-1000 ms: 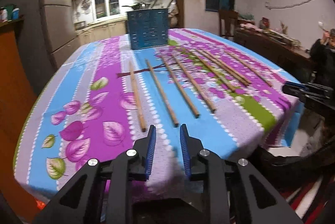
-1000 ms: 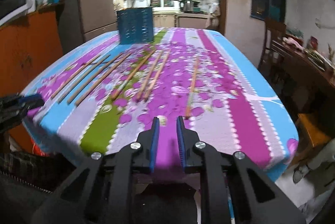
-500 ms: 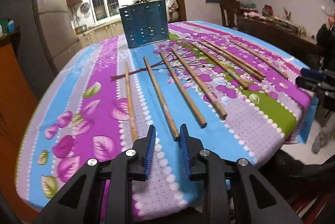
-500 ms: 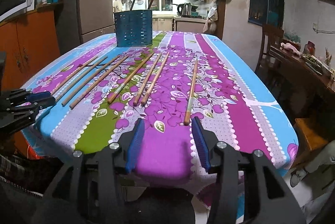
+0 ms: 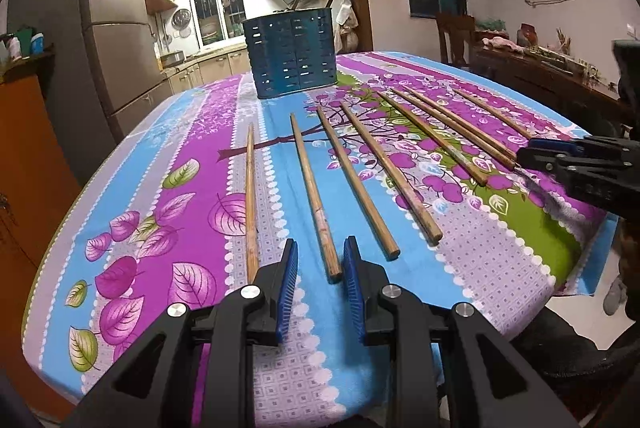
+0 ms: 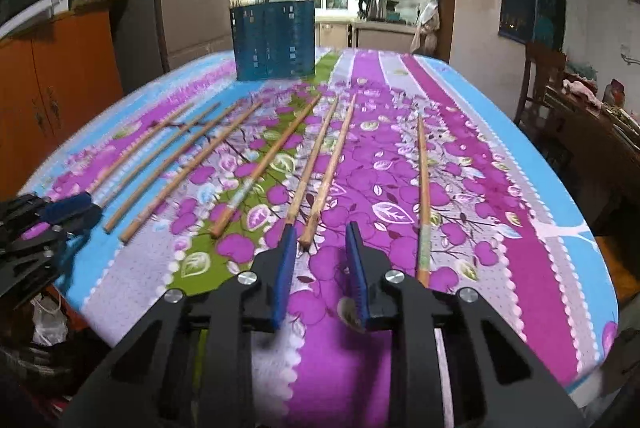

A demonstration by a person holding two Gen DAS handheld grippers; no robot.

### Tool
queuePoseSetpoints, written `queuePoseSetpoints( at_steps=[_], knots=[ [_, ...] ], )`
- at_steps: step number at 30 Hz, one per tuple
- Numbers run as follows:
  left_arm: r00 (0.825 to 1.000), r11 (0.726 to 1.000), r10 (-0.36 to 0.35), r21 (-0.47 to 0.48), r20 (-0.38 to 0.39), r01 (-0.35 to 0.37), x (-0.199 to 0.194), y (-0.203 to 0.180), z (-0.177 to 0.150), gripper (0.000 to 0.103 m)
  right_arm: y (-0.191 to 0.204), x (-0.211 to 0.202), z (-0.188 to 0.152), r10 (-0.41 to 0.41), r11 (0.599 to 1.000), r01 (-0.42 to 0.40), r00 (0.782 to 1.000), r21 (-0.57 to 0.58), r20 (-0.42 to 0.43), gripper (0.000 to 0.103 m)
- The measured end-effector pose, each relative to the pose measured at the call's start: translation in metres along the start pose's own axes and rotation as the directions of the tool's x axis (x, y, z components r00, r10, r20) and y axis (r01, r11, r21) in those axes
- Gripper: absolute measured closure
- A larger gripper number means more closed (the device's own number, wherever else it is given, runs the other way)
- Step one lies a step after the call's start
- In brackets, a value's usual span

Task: Organize utensils
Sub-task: 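Close the left tool on a chopstick while the right tool closes on another chopstick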

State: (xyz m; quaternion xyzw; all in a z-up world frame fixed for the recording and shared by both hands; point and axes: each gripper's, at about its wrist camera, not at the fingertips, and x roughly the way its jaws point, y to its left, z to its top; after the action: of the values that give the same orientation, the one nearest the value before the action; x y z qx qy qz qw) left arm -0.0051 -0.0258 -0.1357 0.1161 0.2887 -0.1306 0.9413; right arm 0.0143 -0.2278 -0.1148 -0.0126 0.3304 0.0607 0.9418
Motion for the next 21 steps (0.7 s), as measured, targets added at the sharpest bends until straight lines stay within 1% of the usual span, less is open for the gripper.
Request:
queuePoseSetpoints(
  at_steps=[3,5,6,7,9,14,21],
  knots=[
    [1.000,1.000,-0.005,-0.012,0.000,0.005,-0.0003,-0.0005,0.0001,0.077,-0.0006,0.0030,0.0007,-0.007,1.000,0.007,1.000,-0.005,-0.008,0.079],
    [1.000,1.000,-0.003,-0.015,0.002,0.003,-0.0006,-0.0008,-0.0002,0.077,-0.0018,0.0043,0.0018,-0.007,1.000,0.007,1.000,-0.002,-0.012,0.081],
    [1.000,1.000,-0.002,-0.017,0.003,0.002,-0.0007,-0.0016,-0.0001,0.077,-0.0020,0.0046,0.0018,-0.010,1.000,0.010,1.000,-0.001,-0.011,0.085],
    [1.000,1.000,-0.003,-0.018,0.004,0.003,-0.0001,-0.0003,-0.0004,0.077,-0.0024,0.0045,0.0017,-0.022,1.000,0.022,1.000,0.000,-0.008,0.091],
    [1.000,1.000,-0.005,-0.024,0.006,0.005,0.0003,0.0008,-0.0011,0.077,-0.0046,0.0051,0.0016,-0.018,1.000,0.018,1.000,0.003,-0.007,0.091],
    [1.000,1.000,0.003,-0.026,0.012,-0.002,0.0009,0.0006,-0.0015,0.077,-0.0023,0.0060,0.0002,-0.042,0.999,0.042,0.999,-0.006,0.011,0.090],
    [0.999,0.998,0.003,-0.056,0.035,-0.001,0.0009,0.0017,-0.0046,0.078,-0.0036,0.0033,-0.0077,-0.058,0.997,0.055,0.997,0.055,0.053,0.090]
  ],
)
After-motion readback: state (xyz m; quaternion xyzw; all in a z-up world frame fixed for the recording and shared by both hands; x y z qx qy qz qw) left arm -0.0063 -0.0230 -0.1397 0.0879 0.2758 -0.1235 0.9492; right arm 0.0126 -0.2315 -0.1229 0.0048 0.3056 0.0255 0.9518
